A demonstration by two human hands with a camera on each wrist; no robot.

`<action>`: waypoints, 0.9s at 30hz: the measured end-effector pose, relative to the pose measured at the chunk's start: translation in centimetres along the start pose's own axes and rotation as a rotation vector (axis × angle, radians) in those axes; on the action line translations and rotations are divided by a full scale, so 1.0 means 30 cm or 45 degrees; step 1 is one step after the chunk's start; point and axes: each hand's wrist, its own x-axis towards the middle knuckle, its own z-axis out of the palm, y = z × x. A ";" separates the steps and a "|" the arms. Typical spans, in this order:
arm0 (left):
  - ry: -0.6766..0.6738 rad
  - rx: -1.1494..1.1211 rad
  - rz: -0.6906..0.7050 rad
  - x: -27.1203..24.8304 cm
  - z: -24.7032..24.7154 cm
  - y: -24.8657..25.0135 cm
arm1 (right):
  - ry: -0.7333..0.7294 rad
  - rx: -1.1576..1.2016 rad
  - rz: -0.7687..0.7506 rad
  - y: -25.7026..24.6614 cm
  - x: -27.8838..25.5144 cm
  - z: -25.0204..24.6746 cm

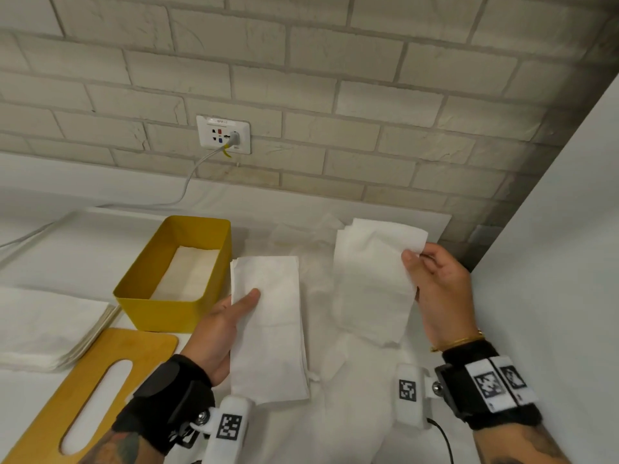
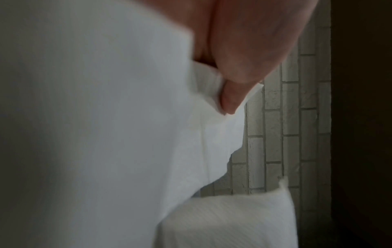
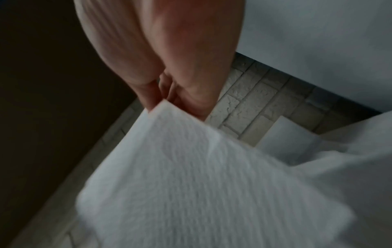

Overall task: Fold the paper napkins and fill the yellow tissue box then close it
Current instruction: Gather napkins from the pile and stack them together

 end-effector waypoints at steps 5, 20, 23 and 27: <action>-0.035 0.013 0.040 -0.009 0.057 0.024 | -0.341 0.378 0.168 -0.136 -0.060 0.040; -0.239 -0.026 -0.010 -0.051 0.114 -0.048 | -0.021 0.009 0.229 0.074 -0.115 0.214; -0.218 -0.021 -0.008 -0.039 0.108 -0.055 | 0.065 0.075 0.188 0.081 -0.110 0.217; -0.215 -0.078 -0.040 -0.031 0.101 -0.054 | 0.146 0.175 0.112 0.062 -0.098 0.205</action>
